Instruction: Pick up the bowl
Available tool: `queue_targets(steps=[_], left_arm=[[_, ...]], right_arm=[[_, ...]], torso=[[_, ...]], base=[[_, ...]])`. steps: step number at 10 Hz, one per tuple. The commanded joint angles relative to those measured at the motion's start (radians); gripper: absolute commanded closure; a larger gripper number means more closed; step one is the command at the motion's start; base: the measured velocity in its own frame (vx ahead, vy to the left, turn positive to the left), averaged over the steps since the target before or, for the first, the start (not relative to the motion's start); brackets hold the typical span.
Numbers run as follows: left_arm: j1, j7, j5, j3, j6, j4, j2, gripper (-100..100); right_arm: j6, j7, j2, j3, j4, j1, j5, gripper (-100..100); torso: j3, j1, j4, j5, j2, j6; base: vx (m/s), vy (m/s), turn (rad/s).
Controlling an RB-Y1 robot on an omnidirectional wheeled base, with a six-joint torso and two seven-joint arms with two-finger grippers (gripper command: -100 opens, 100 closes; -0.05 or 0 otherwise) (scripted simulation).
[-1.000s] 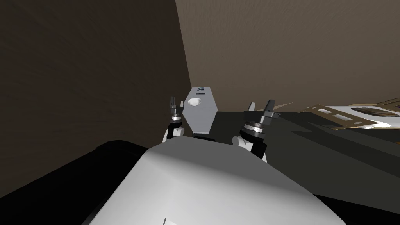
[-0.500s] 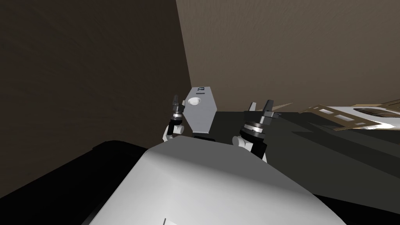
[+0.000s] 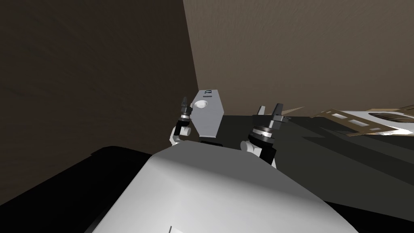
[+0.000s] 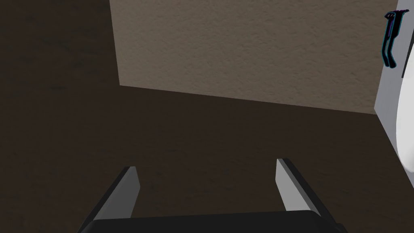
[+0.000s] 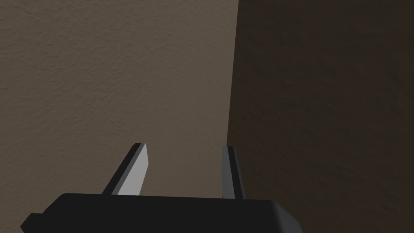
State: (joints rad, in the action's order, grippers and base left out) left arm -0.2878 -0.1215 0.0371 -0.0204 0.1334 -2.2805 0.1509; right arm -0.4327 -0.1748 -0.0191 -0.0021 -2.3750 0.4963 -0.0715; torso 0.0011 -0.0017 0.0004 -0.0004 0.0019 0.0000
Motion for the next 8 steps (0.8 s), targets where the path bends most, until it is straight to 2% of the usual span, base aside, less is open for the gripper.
queue_targets(steps=[1, 2, 3, 4, 6, 7, 8], left_arm=[[0.009, -0.002, 0.003, 0.005, -0.031, 0.001, 0.004, -100], [0.051, 0.006, 0.006, 0.013, -0.072, 0.009, 0.008, -100], [0.051, 0.006, 0.006, 0.013, -0.098, 0.009, 0.008, -100], [0.095, 0.015, 0.009, 0.021, -0.128, 0.017, 0.010, -100], [0.095, 0.015, 0.009, 0.021, -0.167, 0.017, 0.010, -100], [0.139, 0.023, 0.012, 0.029, -0.204, 0.024, 0.012, -100], [0.139, 0.023, 0.012, 0.029, -0.228, 0.024, 0.012, -100]], right_arm=[[0.000, 0.000, 0.000, 0.000, 0.000, 0.000, 0.000, 0], [0.000, 0.000, 0.000, 0.000, 0.000, 0.000, 0.000, 0], [0.000, 0.000, 0.000, 0.000, 0.000, 0.000, 0.000, 0], [0.000, 0.000, 0.000, 0.000, 0.000, 0.000, 0.000, 0], [0.000, 0.000, 0.000, 0.000, 0.000, 0.000, 0.000, 0], [0.000, 0.000, 0.000, 0.000, 0.000, 0.000, 0.000, 0], [0.000, 0.000, 0.000, 0.000, 0.000, 0.000, 0.000, 0]], torso=[[0.000, 0.000, 0.000, 0.000, 0.000, 0.000], [0.000, 0.001, 0.000, 0.000, -0.001, 0.000], [-0.001, 0.000, 0.000, 0.000, -0.001, 0.000], [0.000, 0.000, 0.000, 0.000, -0.001, 0.000], [0.000, 0.000, 0.000, 0.000, 0.001, 0.000], [0.000, 0.001, 0.000, 0.000, -0.001, 0.000], [0.000, 0.001, 0.000, 0.000, -0.001, 0.000]], base=[[-0.015, -0.008, -0.001], [-0.018, -0.021, 0.033], [-0.023, -0.021, 0.020], [-0.050, -0.024, 0.038], [-0.028, -0.018, 0.007], [-0.020, -0.017, 0.039], [-0.024, -0.020, 0.019]])
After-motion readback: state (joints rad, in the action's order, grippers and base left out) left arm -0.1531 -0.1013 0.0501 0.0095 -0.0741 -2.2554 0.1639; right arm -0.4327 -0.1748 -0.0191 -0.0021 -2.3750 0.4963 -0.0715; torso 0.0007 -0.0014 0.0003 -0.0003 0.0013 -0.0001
